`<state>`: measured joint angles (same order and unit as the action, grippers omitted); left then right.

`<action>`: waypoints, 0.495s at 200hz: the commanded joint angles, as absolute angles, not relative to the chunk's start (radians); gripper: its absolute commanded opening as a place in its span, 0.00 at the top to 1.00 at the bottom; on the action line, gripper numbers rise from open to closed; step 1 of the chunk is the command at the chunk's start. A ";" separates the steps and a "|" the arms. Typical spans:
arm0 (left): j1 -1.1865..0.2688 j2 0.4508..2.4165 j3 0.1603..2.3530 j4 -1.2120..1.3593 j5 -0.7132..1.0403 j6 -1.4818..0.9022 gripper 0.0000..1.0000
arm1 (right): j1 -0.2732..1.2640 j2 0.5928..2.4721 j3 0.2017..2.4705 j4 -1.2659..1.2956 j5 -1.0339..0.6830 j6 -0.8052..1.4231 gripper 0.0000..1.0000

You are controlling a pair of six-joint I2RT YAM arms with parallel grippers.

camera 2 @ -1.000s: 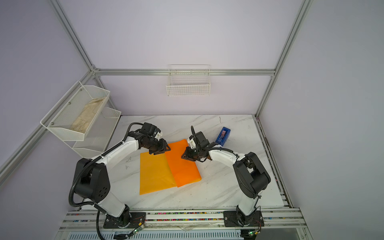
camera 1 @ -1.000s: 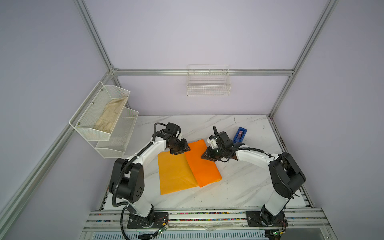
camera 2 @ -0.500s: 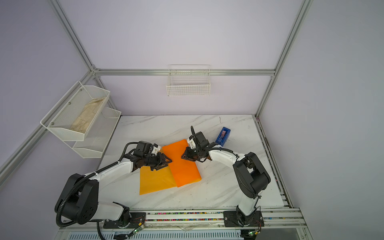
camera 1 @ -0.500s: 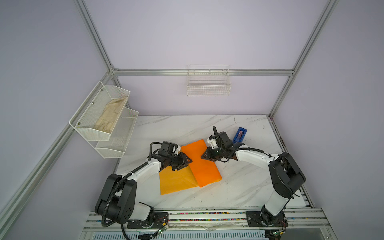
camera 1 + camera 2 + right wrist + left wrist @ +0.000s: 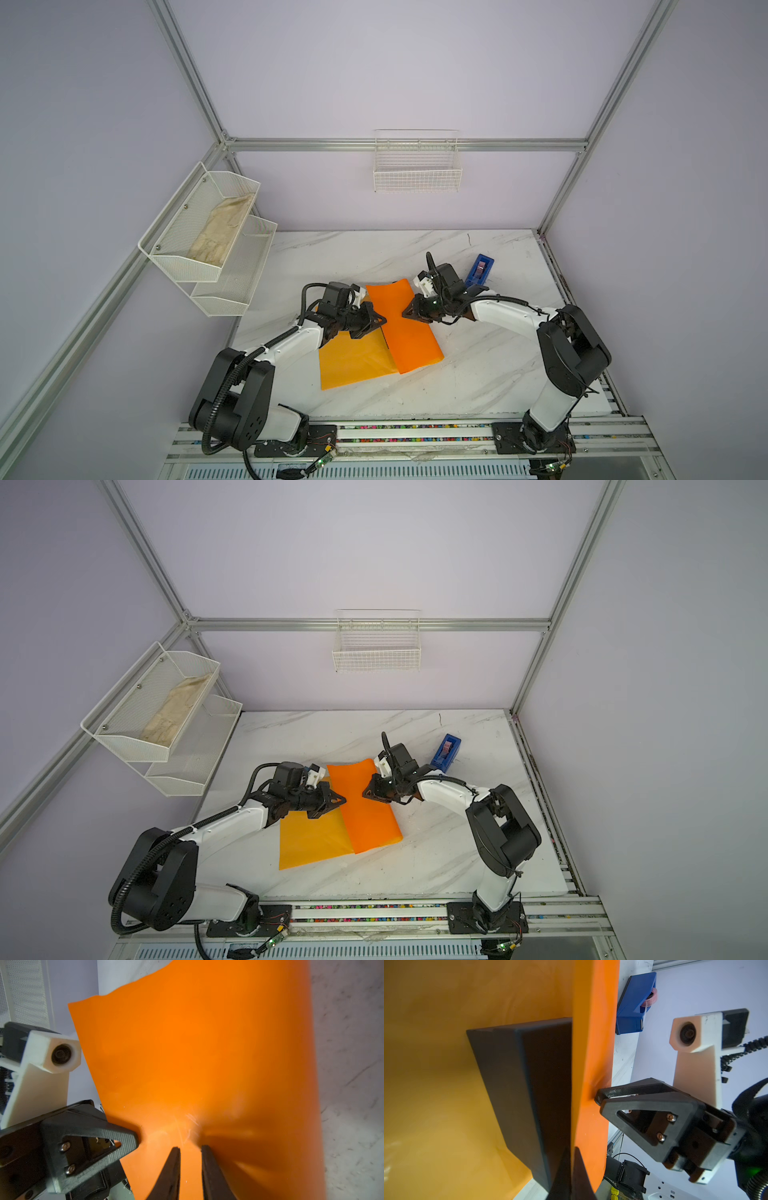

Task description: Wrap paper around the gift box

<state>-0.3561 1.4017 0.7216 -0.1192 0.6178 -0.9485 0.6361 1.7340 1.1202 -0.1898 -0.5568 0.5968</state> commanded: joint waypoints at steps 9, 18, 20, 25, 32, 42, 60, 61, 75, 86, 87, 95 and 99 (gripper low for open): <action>-0.356 1.377 0.728 -0.214 0.561 -0.877 1.00 | 0.647 1.733 1.166 -0.265 -0.520 0.588 0.72; -0.352 1.384 0.750 -0.253 0.543 -0.848 1.00 | 0.643 1.716 1.184 -0.278 -0.487 0.595 0.69; -0.351 1.386 0.755 -0.262 0.539 -0.840 1.00 | 0.642 1.712 1.188 -0.281 -0.482 0.595 0.68; -0.347 1.392 0.768 -0.277 0.532 -0.827 1.00 | 0.636 1.703 1.196 -0.286 -0.470 0.597 0.67; -0.342 1.401 0.783 -0.297 0.524 -0.806 1.00 | 0.623 1.692 1.200 -0.290 -0.463 0.595 0.66; -0.336 1.405 0.804 -0.322 0.511 -0.781 1.00 | 0.599 1.675 1.197 -0.288 -0.456 0.596 0.66; -0.330 1.464 0.858 -0.385 0.479 -0.730 1.00 | 0.553 1.655 1.178 -0.290 -0.428 0.597 0.65; -0.330 1.466 0.861 -0.388 0.478 -0.728 1.00 | 0.550 1.654 1.176 -0.290 -0.427 0.596 0.65; -0.328 1.491 0.892 -0.409 0.476 -0.700 1.00 | 0.518 1.647 1.154 -0.288 -0.411 0.598 0.65; -0.328 1.512 0.915 -0.421 0.476 -0.684 1.00 | 0.506 1.654 1.148 -0.290 -0.413 0.592 0.65; -0.327 1.513 0.916 -0.421 0.476 -0.682 1.00 | 0.505 1.655 1.148 -0.290 -0.412 0.590 0.65; -0.327 1.528 0.930 -0.430 0.473 -0.672 1.00 | 0.505 1.667 1.144 -0.291 -0.410 0.586 0.65; -0.327 1.536 0.941 -0.434 0.472 -0.664 1.00 | 0.505 1.675 1.144 -0.292 -0.409 0.585 0.65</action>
<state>-0.3386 1.4902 0.8482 -0.3481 0.5373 -0.7471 0.5117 1.6699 1.1675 -0.2588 -0.4454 0.5957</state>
